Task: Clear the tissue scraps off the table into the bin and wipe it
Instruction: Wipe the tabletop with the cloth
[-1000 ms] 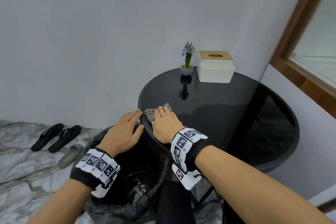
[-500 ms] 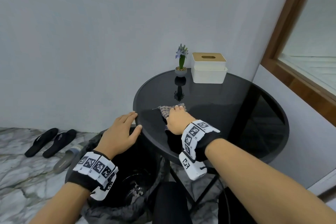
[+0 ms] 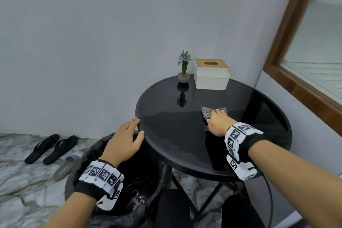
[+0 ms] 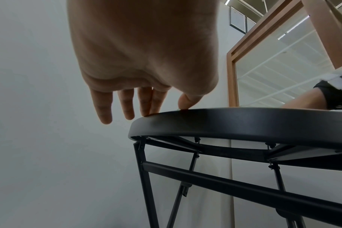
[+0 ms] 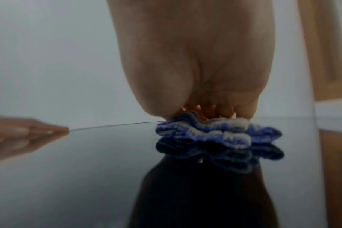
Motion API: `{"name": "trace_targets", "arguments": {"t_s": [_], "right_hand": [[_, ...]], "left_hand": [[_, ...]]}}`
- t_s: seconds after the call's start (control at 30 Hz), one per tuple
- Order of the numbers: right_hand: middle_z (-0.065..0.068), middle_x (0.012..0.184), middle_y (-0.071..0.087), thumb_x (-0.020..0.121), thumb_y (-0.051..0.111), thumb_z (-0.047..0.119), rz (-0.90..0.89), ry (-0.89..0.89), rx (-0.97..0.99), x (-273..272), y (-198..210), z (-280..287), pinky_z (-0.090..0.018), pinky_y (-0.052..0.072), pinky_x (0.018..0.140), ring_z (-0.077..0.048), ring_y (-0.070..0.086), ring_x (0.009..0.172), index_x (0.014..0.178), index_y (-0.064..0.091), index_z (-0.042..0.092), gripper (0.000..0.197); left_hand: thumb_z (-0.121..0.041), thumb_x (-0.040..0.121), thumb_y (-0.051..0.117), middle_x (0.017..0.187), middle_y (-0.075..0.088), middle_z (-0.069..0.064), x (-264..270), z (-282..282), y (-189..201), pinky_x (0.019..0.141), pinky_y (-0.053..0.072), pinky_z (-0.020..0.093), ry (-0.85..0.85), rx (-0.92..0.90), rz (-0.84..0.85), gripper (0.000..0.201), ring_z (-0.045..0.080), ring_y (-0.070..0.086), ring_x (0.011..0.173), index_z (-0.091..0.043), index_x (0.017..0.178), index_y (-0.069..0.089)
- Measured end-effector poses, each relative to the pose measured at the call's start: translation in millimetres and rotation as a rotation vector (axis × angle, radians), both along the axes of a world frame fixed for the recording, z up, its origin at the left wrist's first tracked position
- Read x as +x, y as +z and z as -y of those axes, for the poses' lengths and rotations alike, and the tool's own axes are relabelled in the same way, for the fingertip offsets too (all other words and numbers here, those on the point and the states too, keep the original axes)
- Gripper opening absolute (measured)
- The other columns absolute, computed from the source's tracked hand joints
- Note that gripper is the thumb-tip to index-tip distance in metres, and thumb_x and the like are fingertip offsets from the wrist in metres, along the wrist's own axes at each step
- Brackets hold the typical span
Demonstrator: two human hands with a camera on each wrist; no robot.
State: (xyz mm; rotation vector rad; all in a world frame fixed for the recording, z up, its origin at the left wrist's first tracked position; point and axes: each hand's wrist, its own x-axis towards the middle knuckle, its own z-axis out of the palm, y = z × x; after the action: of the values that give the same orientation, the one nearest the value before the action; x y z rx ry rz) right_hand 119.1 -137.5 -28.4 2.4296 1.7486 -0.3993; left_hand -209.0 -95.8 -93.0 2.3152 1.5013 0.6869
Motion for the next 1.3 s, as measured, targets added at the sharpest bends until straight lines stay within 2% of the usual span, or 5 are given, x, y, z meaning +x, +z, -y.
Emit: {"name": "trace_targets", "arguments": {"t_s": [0.2, 0.37, 0.53, 1.1, 1.3], "right_hand": [[-0.025, 0.146, 0.029, 0.089, 0.04, 0.029, -0.017, 0.168, 0.062, -49.8, -17.5, -6.2, -0.051, 0.023, 0.113, -0.04, 0.024, 0.135, 0.138, 0.039, -0.003, 0.058], [-0.017, 0.161, 0.002, 0.099, 0.032, 0.029, -0.128, 0.347, 0.031, -119.9, -14.2, -8.5, -0.045, 0.008, 0.12, -0.031, 0.003, 0.148, 0.151, 0.007, 0.0, 0.064], [-0.01, 0.162, 0.002, 0.1, 0.031, 0.024, -0.146, 0.509, 0.028, -141.7, -9.2, -13.1, -0.047, 0.009, 0.12, -0.025, -0.001, 0.149, 0.152, 0.007, 0.007, 0.06], [-0.004, 0.163, -0.003, 0.102, 0.028, 0.019, -0.209, 0.666, 0.0, -108.4, -3.5, 67.1, -0.043, 0.01, 0.121, -0.018, -0.002, 0.15, 0.154, 0.007, 0.017, 0.056], [0.006, 0.163, 0.0, 0.103, 0.028, 0.026, -0.184, 0.644, 0.133, -65.0, -13.6, 115.5, -0.028, 0.005, 0.121, -0.008, -0.002, 0.149, 0.154, 0.009, 0.025, 0.055]], "left_hand": [[-0.042, 0.098, 0.044, 0.158, 0.031, -0.008, 3.3, 2.4, -4.6, 0.118, 0.023, 0.033, 0.006, -0.021, 0.064, 0.057, 0.01, 0.027, 0.145, -0.024, 0.151, 0.034], [-0.042, 0.098, 0.043, 0.158, 0.032, -0.007, 1.4, 0.8, -7.4, 0.118, 0.024, 0.033, -0.004, -0.01, 0.072, 0.057, 0.01, 0.027, 0.145, -0.023, 0.15, 0.036], [-0.049, 0.095, 0.04, 0.158, 0.031, -0.005, -2.3, -1.6, -8.1, 0.118, 0.023, 0.033, -0.017, -0.012, 0.055, 0.062, 0.011, 0.027, 0.145, -0.022, 0.151, 0.034], [-0.062, 0.089, 0.028, 0.158, 0.031, -0.007, -4.0, -2.5, -8.8, 0.117, 0.029, 0.04, -0.019, -0.011, 0.015, 0.071, 0.011, 0.027, 0.145, -0.027, 0.151, 0.032], [-0.053, 0.096, 0.036, 0.158, 0.031, -0.008, -1.5, -0.2, -7.6, 0.117, 0.028, 0.038, -0.005, -0.011, 0.013, 0.061, 0.011, 0.026, 0.145, -0.026, 0.151, 0.032]]}}
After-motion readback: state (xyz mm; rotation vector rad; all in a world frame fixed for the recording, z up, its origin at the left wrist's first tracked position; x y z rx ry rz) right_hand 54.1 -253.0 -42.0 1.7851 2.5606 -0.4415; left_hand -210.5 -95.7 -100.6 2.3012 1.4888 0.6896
